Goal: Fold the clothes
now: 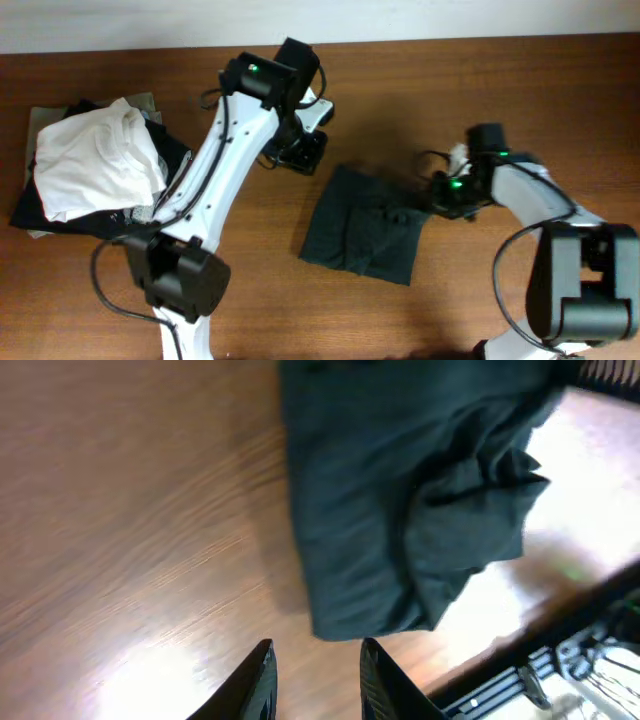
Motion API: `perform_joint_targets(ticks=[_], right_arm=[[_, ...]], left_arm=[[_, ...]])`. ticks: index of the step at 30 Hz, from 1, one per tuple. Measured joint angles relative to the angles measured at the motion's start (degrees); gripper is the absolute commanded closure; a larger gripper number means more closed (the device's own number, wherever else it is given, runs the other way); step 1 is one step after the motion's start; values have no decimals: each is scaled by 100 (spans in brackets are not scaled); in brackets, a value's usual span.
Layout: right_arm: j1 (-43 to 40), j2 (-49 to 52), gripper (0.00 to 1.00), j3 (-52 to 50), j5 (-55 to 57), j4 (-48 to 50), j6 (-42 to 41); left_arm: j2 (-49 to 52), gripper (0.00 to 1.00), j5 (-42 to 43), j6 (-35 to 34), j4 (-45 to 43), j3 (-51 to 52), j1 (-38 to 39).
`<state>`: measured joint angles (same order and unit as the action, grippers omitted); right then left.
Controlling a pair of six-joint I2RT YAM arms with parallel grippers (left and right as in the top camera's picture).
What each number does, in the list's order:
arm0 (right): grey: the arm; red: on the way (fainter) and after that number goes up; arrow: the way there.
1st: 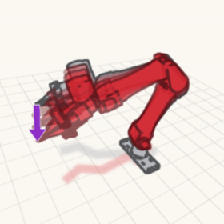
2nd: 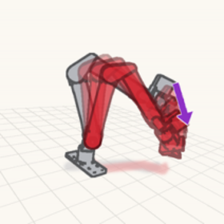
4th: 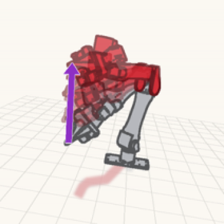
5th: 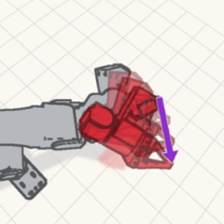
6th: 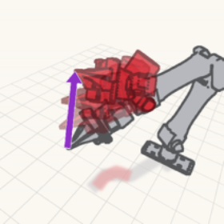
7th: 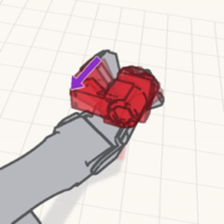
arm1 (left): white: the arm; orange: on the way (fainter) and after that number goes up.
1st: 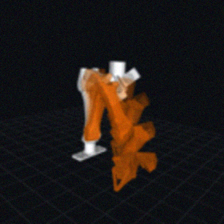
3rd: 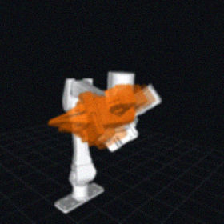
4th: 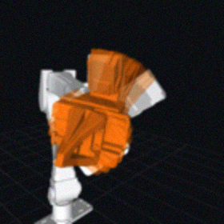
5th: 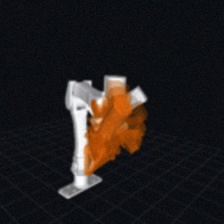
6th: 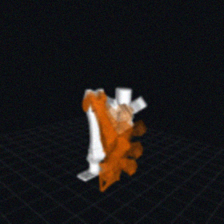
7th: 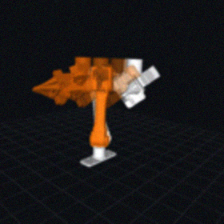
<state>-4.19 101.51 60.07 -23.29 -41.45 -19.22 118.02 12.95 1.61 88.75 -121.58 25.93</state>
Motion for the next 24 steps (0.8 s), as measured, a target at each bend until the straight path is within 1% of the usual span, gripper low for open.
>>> perform_joint_targets(ticks=[1,2,4,6,7,8,9,11,12,13,14,16,18,19,20,21,22,24], right_arm=[[-299,-92,95,87,24,-275,192],[-424,-201,94,166,-9,-525,345],[-457,-422,94,345,-72,-914,702],[-459,-472,94,433,-118,-1086,896],[-474,-472,94,433,-129,-1121,925],[-546,-472,94,433,-138,-1158,938],[-643,-472,95,433,-155,-1145,942],[-1040,-472,94,433,-160,-1093,960],[-1207,-472,94,433,-164,-1078,960],[-1421,-472,94,433,-216,-1075,964],[-1576,-472,95,433,-306,-1073,962],[-1635,-472,94,435,-380,-1060,960],[-1635,-472,89,435,-474,-1064,994],[-1635,-472,83,435,-577,-1080,1047],[-1633,-472,80,435,-981,-1139,1331],[-1602,-472,77,446,-1126,-1303,1491],[-1482,-474,70,459,-1200,-1626,1703],[-651,-472,50,461,-1132,-2109,1969]], left_arm=[[94,71,227,63,-122,59,37],[170,71,415,103,-236,111,85],[404,71,706,151,-446,326,339],[710,92,739,190,-686,754,728],[772,99,645,179,-992,994,828],[835,99,474,138,-1460,1488,929],[852,100,487,103,-1600,1703,955],[892,99,953,92,-1641,2094,1038],[903,99,1458,153,-1609,2124,1123],[901,100,2332,354,-1453,2124,1364],[901,99,2712,494,-1274,2124,1569],[901,99,3117,868,-555,2116,1987],[901,99,3165,1167,74,2114,2111],[894,99,3084,1246,313,2094,2037],[846,99,2898,1305,463,1952,1825],[745,99,2726,1303,505,1777,1622],[588,100,2420,1220,494,1462,1353],[-37,99,1401,802,444,621,581]])
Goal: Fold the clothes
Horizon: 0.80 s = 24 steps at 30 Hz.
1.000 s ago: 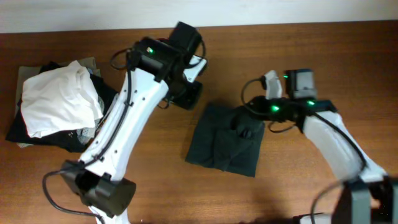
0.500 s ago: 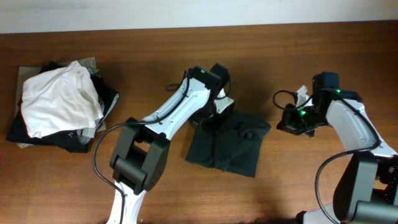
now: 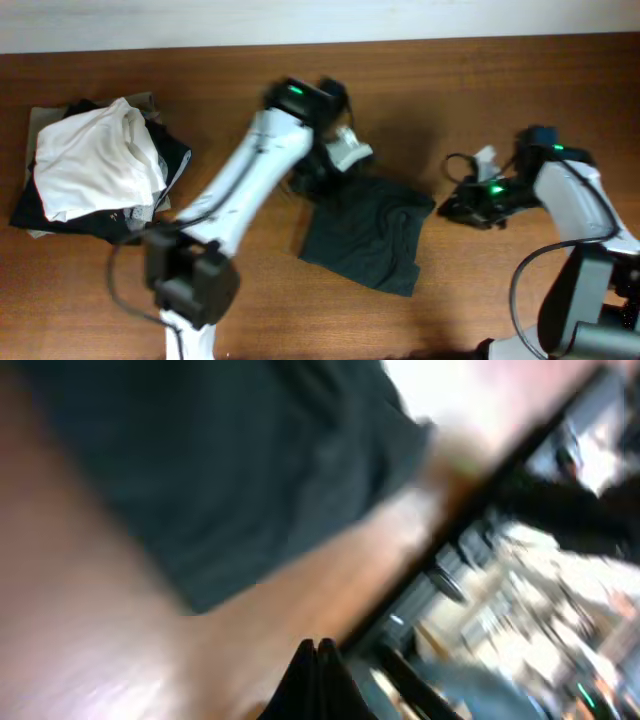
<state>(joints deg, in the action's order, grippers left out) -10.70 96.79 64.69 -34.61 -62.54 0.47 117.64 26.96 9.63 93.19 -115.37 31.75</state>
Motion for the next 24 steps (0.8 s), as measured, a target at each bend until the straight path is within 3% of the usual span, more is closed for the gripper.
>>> perform_joint_targets(ticks=[1,5,6,10,11,15,16,17,20,21,22,24], right_arm=[[328,0,45,-2,63,26,79],[1510,0,49,-317,470,1574,-236],[1685,4,54,-507,721,1840,-549],[1703,22,94,-782,933,2105,-1064],[1703,22,96,-787,896,2129,-1095],[1703,20,96,-761,909,1961,-1126],[1703,-74,77,-726,1069,1672,-1126],[1703,-361,68,-619,1574,1204,-1279],[1700,-466,68,-549,2243,715,-1521],[1703,-466,81,-549,2387,704,-1572],[1703,-466,81,-546,2533,699,-1635],[1703,-466,66,-544,2638,686,-1692]], left_arm=[[-243,99,-367,-168,20,-205,-212],[-918,99,-964,-382,50,-341,-479],[-1191,99,-1176,-413,66,-341,-479],[-2024,98,-1648,-455,87,-341,-476],[-2166,98,-1696,-457,87,-341,-476],[-2262,98,-1967,-457,328,-343,-476],[-2262,98,-2057,-459,332,-343,-476],[-2262,98,-2144,-459,343,-343,-476],[-2262,99,-2153,-459,345,-343,-476],[-2262,98,-2164,-459,345,-343,-476],[-2264,98,-2162,-459,348,-343,-476],[-2361,98,-2162,-459,348,-343,-476]])
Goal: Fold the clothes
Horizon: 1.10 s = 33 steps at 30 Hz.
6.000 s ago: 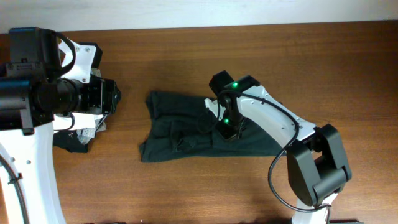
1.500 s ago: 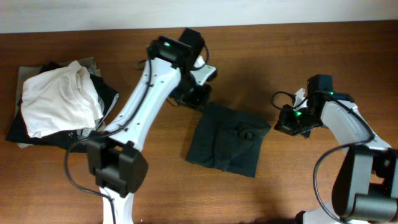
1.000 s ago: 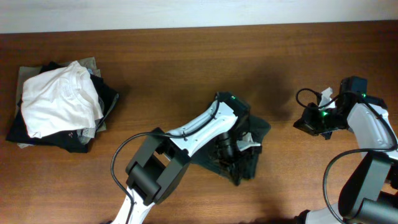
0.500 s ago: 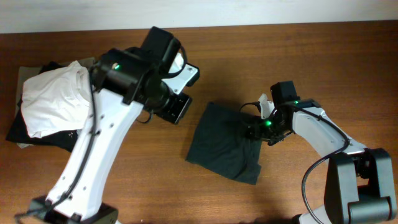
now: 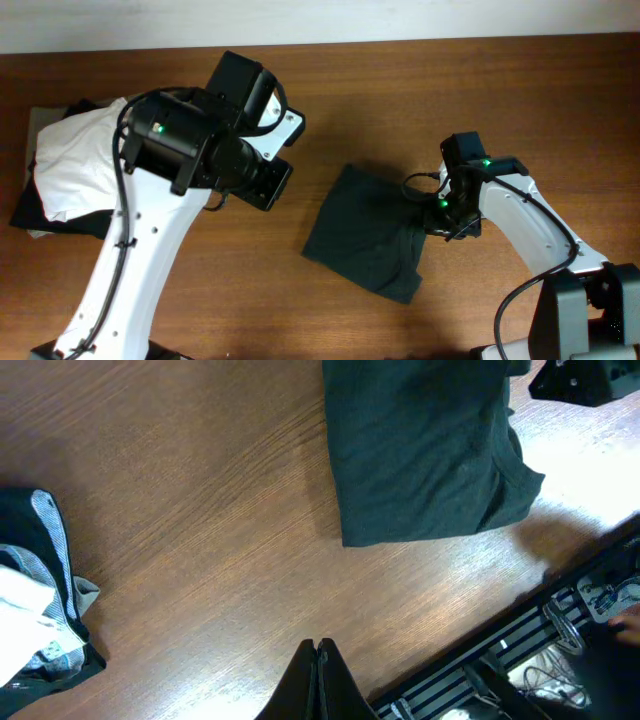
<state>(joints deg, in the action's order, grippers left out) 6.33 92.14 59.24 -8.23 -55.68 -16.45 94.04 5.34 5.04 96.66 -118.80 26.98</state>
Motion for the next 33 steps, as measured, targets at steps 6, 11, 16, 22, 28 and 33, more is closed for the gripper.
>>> perform_joint_targets(ticks=[6,11,16,22,28,33], right_arm=[[33,-2,58,-33,-706,280,938],[33,-4,96,-374,-1064,903,1226],[20,-11,96,-372,-981,544,1191],[-63,-81,49,146,529,-481,485],[-1480,-81,49,326,87,31,133],[-1694,188,96,352,-1086,321,356]], left_arm=[[-767,86,0,-15,0,2,0],[-1497,81,2,-17,0,0,0],[-1582,79,0,-17,2,0,0],[-1582,73,-2,-17,-7,0,0],[-1582,66,428,-17,-79,9,0],[-1102,66,833,24,-640,439,442]])
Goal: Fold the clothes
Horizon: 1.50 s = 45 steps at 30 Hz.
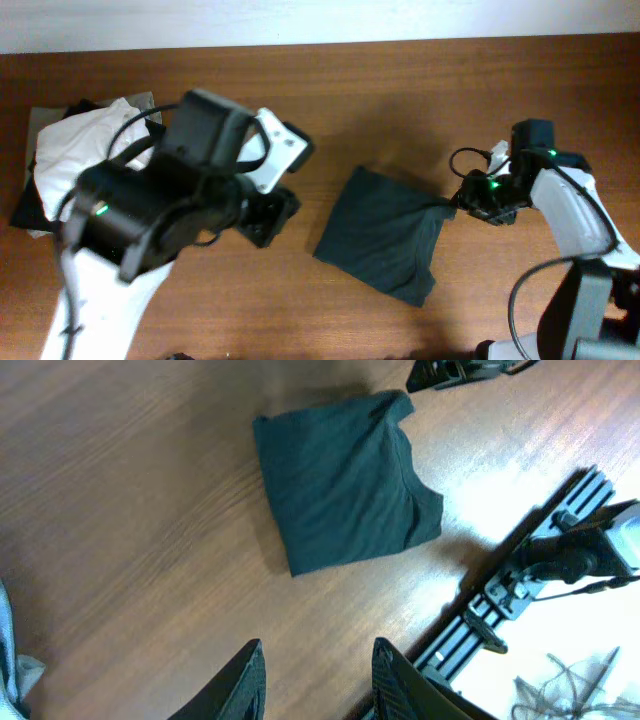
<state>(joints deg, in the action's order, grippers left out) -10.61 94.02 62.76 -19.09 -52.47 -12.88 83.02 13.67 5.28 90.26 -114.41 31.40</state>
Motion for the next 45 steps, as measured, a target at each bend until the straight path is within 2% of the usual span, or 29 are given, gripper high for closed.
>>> perform_joint_targets(ticks=[2,5,6,8,9,10,11,12,15,17,18,19,20,21,22,23,24,25,28,31,33,34,35,36,39,41,42,44,45], right_arm=[[131,380,96,-37,22,111,-24],[-107,472,96,-72,468,170,-278],[-363,472,92,-74,435,-26,-354],[-577,472,36,-85,164,-109,-236],[-597,474,28,-87,-302,-107,109],[-588,474,33,-87,-754,-140,356],[-575,472,52,-94,-929,-129,479],[-529,474,60,-114,-1038,-17,533],[-319,472,68,-407,-1141,638,398],[-315,470,63,-654,-1119,1132,160],[-315,472,75,-804,-1099,1303,72],[-315,472,88,-914,-1093,1425,7],[-315,472,89,-953,-1088,1467,-50],[-315,472,88,-957,-1080,1488,-70],[-315,472,83,-957,-1075,1488,-55],[-315,472,68,-957,-1075,1491,-4],[-317,472,50,-957,-1054,1432,122],[-356,472,44,-927,-1088,1261,278],[-551,452,43,-638,-1547,507,745],[-590,376,43,-599,-1683,55,868],[-592,358,41,-592,-1705,-310,951],[-592,356,42,-590,-1626,-481,994],[-592,354,47,-592,-1532,-501,1012],[-592,354,52,-601,-1467,-476,1014],[-531,313,59,-1016,-1397,-114,1047],[-144,293,64,-1604,-1401,490,1025],[-4,269,62,-1805,-1519,876,1034],[219,238,46,-1982,-1902,1329,1032],[243,240,42,-1991,-2177,1423,1185]], left_arm=[[457,64,-37,70,-251,98,197],[1305,54,-470,129,-625,160,234],[1598,44,-546,133,-789,166,234],[2455,36,-649,216,-1423,199,234],[2824,32,-671,271,-1902,192,234],[3346,28,-669,341,-2260,195,234],[3762,29,-645,378,-2671,203,229],[4037,28,-439,402,-3010,208,205],[4898,30,313,411,-3657,208,2],[5132,60,511,393,-3768,208,-111],[5171,95,590,376,-3936,208,-157],[5193,100,691,348,-4122,208,-197],[5193,100,782,317,-4308,208,-214],[5195,100,874,256,-4542,208,-229],[5195,100,940,195,-4629,208,-245],[5200,97,1040,120,-4682,208,-310],[5200,62,1134,87,-4642,208,-422],[5200,47,1349,66,-4559,208,-588],[5200,46,2479,68,-4094,208,-1165],[5202,47,2811,256,-3880,214,-951],[5351,54,2815,293,-3891,214,-651],[5525,63,2817,332,-3886,214,-533],[5676,78,2815,352,-3886,245,-481],[5729,100,2815,369,-3904,254,-479],[5735,100,2817,382,-4168,262,-516],[5735,100,2835,151,-4542,256,-612],[5735,100,2837,94,-4555,216,-682],[5740,100,2907,11,-4553,-15,-929],[5740,100,3005,-24,-4562,-138,-1097]])
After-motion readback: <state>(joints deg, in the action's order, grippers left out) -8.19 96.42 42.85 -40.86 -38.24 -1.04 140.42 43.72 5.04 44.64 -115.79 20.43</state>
